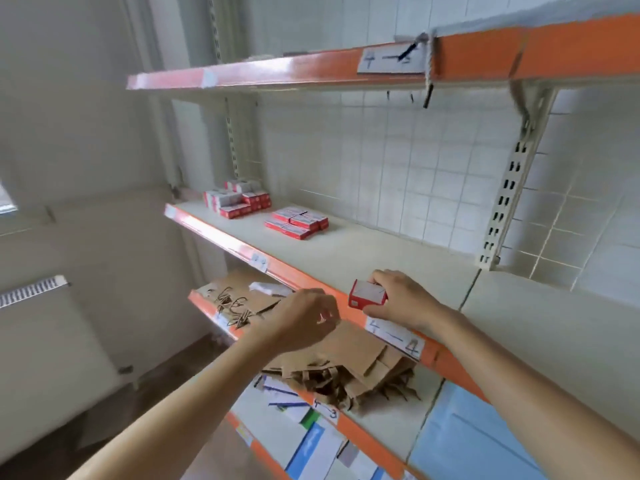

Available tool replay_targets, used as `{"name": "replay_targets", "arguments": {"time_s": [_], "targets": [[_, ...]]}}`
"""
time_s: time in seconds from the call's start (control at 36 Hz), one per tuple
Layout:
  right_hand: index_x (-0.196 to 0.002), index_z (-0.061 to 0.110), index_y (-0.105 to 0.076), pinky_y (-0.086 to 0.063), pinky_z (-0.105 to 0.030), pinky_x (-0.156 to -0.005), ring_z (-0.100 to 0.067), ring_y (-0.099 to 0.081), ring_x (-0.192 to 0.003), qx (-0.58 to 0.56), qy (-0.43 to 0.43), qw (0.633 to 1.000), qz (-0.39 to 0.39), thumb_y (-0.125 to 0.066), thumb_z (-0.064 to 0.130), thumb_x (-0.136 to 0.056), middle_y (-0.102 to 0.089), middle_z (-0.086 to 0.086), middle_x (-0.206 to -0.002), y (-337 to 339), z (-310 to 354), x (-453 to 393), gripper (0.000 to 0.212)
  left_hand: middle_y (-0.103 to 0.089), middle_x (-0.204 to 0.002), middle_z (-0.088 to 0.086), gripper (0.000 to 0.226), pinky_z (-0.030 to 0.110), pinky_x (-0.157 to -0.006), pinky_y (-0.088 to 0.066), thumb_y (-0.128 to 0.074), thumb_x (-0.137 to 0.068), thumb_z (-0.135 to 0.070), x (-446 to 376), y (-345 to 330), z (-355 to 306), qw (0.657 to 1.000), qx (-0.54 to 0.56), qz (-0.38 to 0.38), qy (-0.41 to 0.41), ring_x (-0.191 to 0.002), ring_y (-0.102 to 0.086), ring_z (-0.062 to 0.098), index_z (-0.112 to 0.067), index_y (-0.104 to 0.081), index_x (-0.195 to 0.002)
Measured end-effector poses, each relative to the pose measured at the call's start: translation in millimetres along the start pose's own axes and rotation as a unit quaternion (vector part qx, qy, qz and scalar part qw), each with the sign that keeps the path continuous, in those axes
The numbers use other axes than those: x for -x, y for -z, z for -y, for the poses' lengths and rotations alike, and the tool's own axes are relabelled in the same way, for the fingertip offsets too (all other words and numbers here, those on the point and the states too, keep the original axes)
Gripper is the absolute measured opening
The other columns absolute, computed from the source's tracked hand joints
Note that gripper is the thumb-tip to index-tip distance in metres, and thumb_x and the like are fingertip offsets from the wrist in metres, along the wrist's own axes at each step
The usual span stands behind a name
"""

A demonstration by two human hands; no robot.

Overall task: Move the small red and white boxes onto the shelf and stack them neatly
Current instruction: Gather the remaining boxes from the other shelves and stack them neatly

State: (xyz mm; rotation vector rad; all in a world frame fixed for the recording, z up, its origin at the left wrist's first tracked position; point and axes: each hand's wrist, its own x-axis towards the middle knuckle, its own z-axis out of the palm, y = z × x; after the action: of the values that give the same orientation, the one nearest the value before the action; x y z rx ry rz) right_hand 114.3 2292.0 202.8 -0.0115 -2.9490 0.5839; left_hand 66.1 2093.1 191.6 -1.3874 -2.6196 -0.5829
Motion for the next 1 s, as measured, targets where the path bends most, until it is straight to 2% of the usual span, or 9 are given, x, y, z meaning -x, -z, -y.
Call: {"name": "replay_targets", "arguments": {"time_s": [0.06,0.19,0.31,0.5,0.58,0.67,0.78,0.89,1.0], "targets": [[-0.106,0.017,-0.049,-0.035,-0.027,-0.070,-0.015,-0.044,-0.091,0.007,0.014,1.000,0.008,-0.067,0.035,-0.080,-0.049,-0.001,-0.100,-14.1,22.5,-21.5,0.037,-0.066,-0.092,0.000,0.012,0.022,-0.069,-0.050,-0.057,-0.089,-0.016,10.9,10.7,33.4,1.000,-0.004,-0.001,0.018,-0.077,-0.059,0.009,-0.015,-0.069,-0.089],[-0.108,0.019,-0.048,-0.047,-0.027,-0.074,-0.013,-0.048,-0.094,-0.014,0.018,1.000,0.006,-0.067,0.041,-0.082,-0.049,0.001,-0.103,-45.4,59.9,-58.4,0.039,-0.061,-0.092,-0.005,0.013,0.008,-0.059,-0.040,-0.055,-0.092,-0.017,24.9,27.1,90.8,1.000,-0.012,0.001,0.025,-0.073,-0.050,-0.001,-0.013,-0.067,-0.094],[-0.108,0.017,-0.047,-0.037,-0.025,-0.069,-0.011,-0.041,-0.091,0.019,0.023,1.000,-0.005,-0.066,0.038,-0.081,-0.043,0.005,-0.098,-54.4,66.6,-85.9,0.039,-0.060,-0.092,-0.005,0.014,0.005,-0.064,-0.041,-0.055,-0.093,-0.018,15.4,28.0,118.3,1.000,0.005,-0.007,0.024,-0.071,-0.049,-0.001,-0.011,-0.067,-0.093],[-0.104,0.015,-0.051,-0.040,-0.031,-0.078,-0.017,-0.045,-0.099,0.023,0.001,0.999,-0.038,-0.068,0.037,-0.078,-0.050,0.002,-0.101,-55.7,42.3,-135.2,0.038,-0.059,-0.103,-0.004,0.018,0.006,-0.062,-0.036,-0.056,-0.092,-0.027,-26.9,13.9,153.2,1.000,0.002,-0.025,0.015,-0.082,-0.053,0.005,-0.017,-0.065,-0.105],[-0.107,0.014,-0.052,-0.036,-0.028,-0.076,-0.017,-0.046,-0.100,0.027,-0.014,0.999,-0.032,-0.068,0.036,-0.079,-0.050,0.001,-0.101,-58.9,28.8,-162.2,0.039,-0.060,-0.104,-0.002,0.020,0.021,-0.072,-0.048,-0.056,-0.092,-0.027,-49.5,13.2,164.5,1.000,0.004,-0.013,0.018,-0.086,-0.057,0.010,-0.017,-0.064,-0.108],[-0.108,0.011,-0.053,-0.035,-0.028,-0.073,-0.018,-0.046,-0.098,0.021,-0.030,0.999,-0.034,-0.067,0.034,-0.080,-0.052,-0.003,-0.105,-59.7,21.0,-193.1,0.040,-0.061,-0.102,0.001,0.021,0.030,-0.078,-0.051,-0.055,-0.092,-0.025,-74.8,18.0,176.8,1.000,0.008,0.003,0.016,-0.087,-0.059,0.013,-0.015,-0.063,-0.109],[-0.111,0.009,-0.052,-0.033,-0.026,-0.074,-0.021,-0.047,-0.105,-0.001,-0.054,0.998,-0.044,-0.066,0.034,-0.081,-0.051,-0.005,-0.110,-65.6,11.0,-222.9,0.042,-0.061,-0.101,0.005,0.021,0.034,-0.078,-0.052,-0.058,-0.091,-0.021,-109.3,21.6,195.7,1.000,0.022,0.003,0.012,-0.084,-0.061,0.016,-0.010,-0.064,-0.108],[-0.115,0.005,-0.050,-0.033,-0.027,-0.088,-0.025,-0.043,-0.116,-0.017,-0.050,0.999,-0.009,-0.061,0.029,-0.085,-0.045,-0.010,-0.120,-78.3,-1.8,-230.9,0.039,-0.060,-0.102,0.005,0.025,0.034,-0.077,-0.051,-0.062,-0.088,-0.022,-135.6,11.9,211.6,0.999,0.039,-0.001,0.005,-0.082,-0.060,0.017,-0.011,-0.061,-0.111],[-0.124,0.016,-0.048,-0.031,-0.025,-0.093,-0.020,-0.039,-0.121,-0.068,-0.065,0.996,-0.003,-0.064,0.035,-0.083,-0.044,-0.005,-0.121,-83.7,-9.6,-228.6,0.048,-0.051,-0.116,0.003,0.043,0.027,-0.080,-0.049,-0.068,-0.084,-0.024,-151.7,-4.4,220.0,0.995,0.085,0.037,-0.027,-0.093,-0.056,0.015,-0.015,-0.053,-0.123]]}}
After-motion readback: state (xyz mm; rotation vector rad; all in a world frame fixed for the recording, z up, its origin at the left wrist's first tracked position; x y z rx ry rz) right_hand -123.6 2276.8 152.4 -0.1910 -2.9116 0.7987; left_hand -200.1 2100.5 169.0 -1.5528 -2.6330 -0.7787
